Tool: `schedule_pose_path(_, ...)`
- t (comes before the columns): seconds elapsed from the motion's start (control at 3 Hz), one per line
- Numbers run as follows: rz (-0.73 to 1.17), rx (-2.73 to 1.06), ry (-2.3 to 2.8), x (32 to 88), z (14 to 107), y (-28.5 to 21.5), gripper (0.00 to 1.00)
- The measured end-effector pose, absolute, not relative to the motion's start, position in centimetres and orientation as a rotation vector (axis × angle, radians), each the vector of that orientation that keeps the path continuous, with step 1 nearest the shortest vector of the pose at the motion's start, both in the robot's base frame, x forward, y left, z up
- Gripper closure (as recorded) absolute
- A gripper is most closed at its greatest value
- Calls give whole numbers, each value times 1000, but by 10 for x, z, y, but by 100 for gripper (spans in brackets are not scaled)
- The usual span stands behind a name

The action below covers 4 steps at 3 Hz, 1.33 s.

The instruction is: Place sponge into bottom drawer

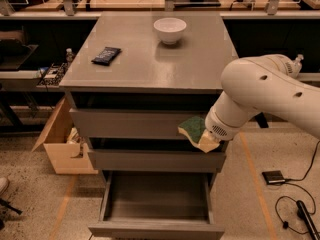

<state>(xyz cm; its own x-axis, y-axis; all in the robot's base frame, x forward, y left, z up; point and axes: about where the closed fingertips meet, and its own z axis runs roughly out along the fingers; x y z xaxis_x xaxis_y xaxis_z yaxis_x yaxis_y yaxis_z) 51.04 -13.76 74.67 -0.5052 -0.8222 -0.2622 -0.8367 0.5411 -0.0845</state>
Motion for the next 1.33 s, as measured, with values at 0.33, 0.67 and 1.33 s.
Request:
schedule_pose_path(0.33,77,-1384,2510,510,747,-138,100)
schedule_pose_path(0.67,74,-1367,2562,511,718,-140,100)
schedule_pose_path(1.33,269,-1241,2600,498,558,-144,100)
